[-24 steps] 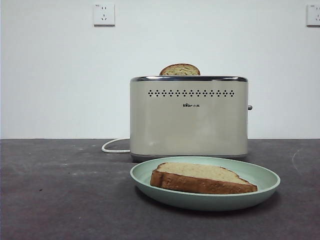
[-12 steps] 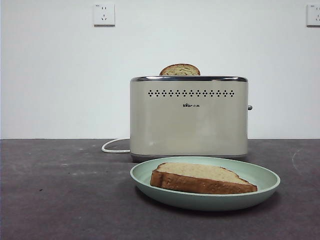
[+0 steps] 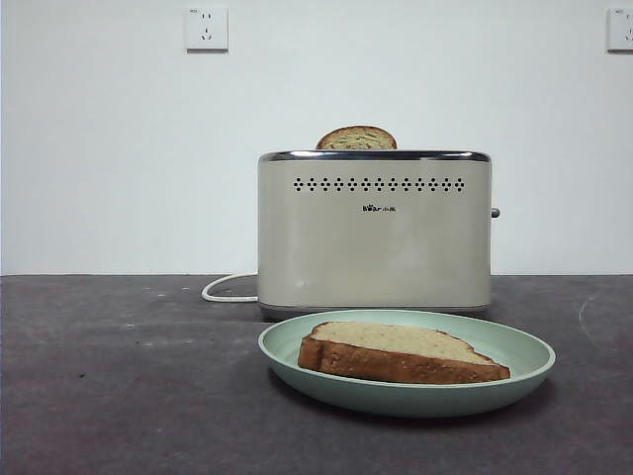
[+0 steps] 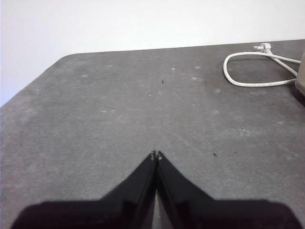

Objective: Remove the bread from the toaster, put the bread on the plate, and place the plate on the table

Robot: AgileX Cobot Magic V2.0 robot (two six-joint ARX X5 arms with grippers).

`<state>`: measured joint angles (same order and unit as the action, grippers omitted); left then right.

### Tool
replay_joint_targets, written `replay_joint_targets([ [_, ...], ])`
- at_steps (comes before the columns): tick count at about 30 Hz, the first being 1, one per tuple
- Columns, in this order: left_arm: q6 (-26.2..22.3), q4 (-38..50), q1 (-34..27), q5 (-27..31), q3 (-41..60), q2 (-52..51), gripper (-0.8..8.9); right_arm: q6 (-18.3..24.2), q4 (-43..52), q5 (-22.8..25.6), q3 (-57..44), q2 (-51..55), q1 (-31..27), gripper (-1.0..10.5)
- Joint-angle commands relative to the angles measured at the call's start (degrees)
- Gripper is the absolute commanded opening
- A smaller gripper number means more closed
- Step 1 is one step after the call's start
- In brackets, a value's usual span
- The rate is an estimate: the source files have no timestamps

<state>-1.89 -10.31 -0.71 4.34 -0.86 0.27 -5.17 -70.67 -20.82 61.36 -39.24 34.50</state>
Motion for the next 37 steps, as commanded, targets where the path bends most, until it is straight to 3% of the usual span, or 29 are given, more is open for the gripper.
replay_joint_targets([
  [1,0.59,0.35,-0.17,0.00,0.66,-0.11,-0.03,-0.37,0.20,0.15,-0.44,0.17,0.11,0.0],
  [16,0.59,0.35,-0.20,0.00,0.66,-0.11,-0.04,-0.37,0.22,0.20,-0.44,0.44,-0.15,0.0],
  [19,0.59,0.35,-0.17,0.02,0.66,-0.11,-0.04,6.21,1.40,0.52,-0.46,2.12,-3.48,0.0],
  [22,0.59,0.35,-0.20,0.02,0.66,-0.11,-0.03,10.51,7.98,-0.33,-0.52,3.93,-10.34,0.0],
  [26,0.59,0.35,-0.20,0.00,0.66,-0.11,-0.03,10.14,20.04,-0.20,-3.19,7.76,-22.62,0.0],
  [29,0.59,0.35,-0.17,0.02,0.66,-0.11,-0.04,10.12,26.99,-0.13,-8.07,11.21,-28.59,0.0],
  [37,0.59,0.35,-0.20,0.00,0.66,-0.11,-0.04,9.66,50.21,0.61,-30.99,22.21,-32.28,0.0],
])
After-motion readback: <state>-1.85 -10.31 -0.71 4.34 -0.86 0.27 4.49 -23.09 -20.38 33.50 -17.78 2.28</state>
